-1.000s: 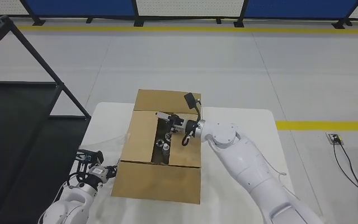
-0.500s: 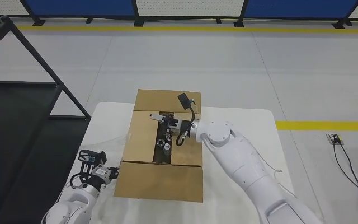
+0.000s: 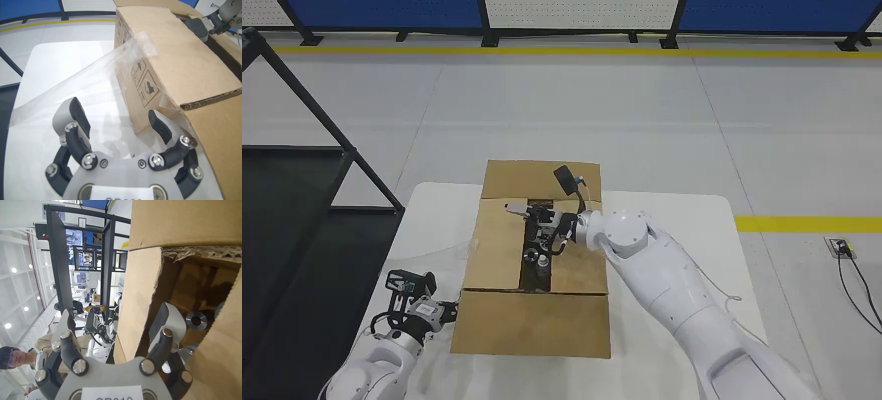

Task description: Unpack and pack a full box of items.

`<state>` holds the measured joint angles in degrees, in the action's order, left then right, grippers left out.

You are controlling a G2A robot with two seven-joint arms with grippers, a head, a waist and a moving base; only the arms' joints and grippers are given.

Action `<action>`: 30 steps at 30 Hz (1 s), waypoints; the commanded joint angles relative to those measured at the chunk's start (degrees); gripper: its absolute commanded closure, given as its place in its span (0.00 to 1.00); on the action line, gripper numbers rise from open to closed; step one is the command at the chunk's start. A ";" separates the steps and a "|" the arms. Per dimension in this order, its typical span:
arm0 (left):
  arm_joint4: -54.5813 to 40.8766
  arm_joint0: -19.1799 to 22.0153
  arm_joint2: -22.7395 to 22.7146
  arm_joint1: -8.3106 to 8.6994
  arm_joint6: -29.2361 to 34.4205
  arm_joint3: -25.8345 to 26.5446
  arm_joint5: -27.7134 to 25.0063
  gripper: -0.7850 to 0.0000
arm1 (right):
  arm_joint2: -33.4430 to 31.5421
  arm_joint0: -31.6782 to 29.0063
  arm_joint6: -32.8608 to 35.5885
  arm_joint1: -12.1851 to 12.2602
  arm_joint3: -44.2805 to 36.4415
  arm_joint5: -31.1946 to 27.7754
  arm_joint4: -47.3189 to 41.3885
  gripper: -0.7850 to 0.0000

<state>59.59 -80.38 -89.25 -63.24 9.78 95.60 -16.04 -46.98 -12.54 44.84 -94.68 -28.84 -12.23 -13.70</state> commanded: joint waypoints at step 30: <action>-5.67 -3.73 -7.67 0.39 -2.68 0.87 -1.48 0.00 | -5.13 0.30 7.65 -1.53 3.90 -7.31 -8.21 0.00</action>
<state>54.18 -83.91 -96.61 -62.86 7.24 96.27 -17.46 -51.89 -12.17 52.20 -96.16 -24.83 -19.39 -21.34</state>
